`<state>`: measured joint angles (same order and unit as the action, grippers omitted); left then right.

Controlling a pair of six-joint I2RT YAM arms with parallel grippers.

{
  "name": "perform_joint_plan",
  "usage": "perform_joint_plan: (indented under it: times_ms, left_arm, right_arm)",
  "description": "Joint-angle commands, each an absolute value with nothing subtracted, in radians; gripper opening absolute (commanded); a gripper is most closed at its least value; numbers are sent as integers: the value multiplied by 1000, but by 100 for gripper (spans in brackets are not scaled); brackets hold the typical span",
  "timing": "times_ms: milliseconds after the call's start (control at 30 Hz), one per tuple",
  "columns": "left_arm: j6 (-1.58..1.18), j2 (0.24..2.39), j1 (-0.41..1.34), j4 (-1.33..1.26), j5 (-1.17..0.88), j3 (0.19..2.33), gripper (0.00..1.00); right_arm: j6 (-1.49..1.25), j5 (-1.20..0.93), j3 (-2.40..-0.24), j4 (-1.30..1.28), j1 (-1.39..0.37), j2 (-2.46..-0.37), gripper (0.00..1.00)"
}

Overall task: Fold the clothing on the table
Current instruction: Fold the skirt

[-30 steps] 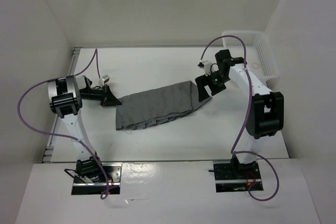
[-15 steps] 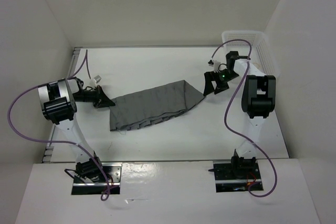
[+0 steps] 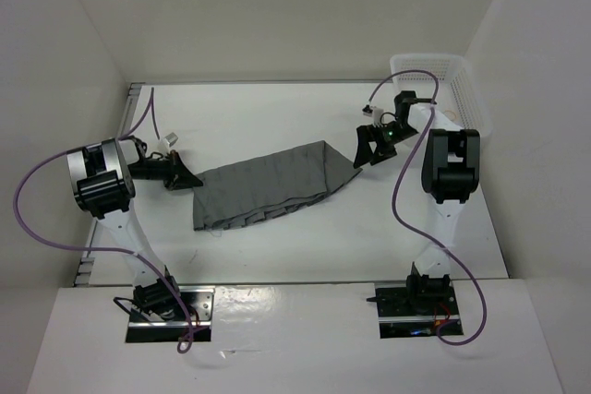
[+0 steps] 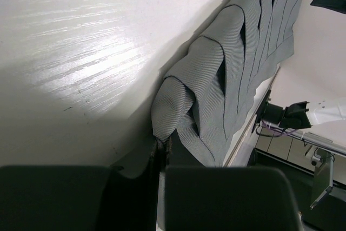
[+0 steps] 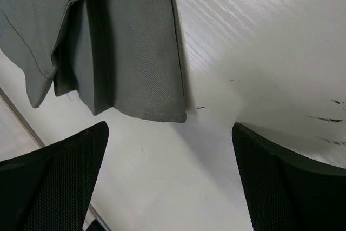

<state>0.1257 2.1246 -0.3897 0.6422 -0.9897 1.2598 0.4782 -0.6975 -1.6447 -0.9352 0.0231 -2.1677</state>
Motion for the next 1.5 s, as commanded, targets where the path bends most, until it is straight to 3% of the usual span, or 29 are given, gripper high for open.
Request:
perform_joint_plan:
  times_ms: [0,500,967,1467]
  left_arm:
    - [149,2160,-391,612,-992,1247,0]
    - [149,2198,-348,581,-1012,1275,0]
    - [120,2261,-267,561,-1012,1325,0]
    - [120,2270,-267,552,-1012,1316,0]
  right_arm:
    - [508,-732,-1641,-948,14,-2172,99]
    - [517,-799,-1641,-979,-91,-2223,96]
    - [526,-841,-1651,-999,-100,-2253,83]
    - [526,-850,-1689,-1008,-109,-2292,78]
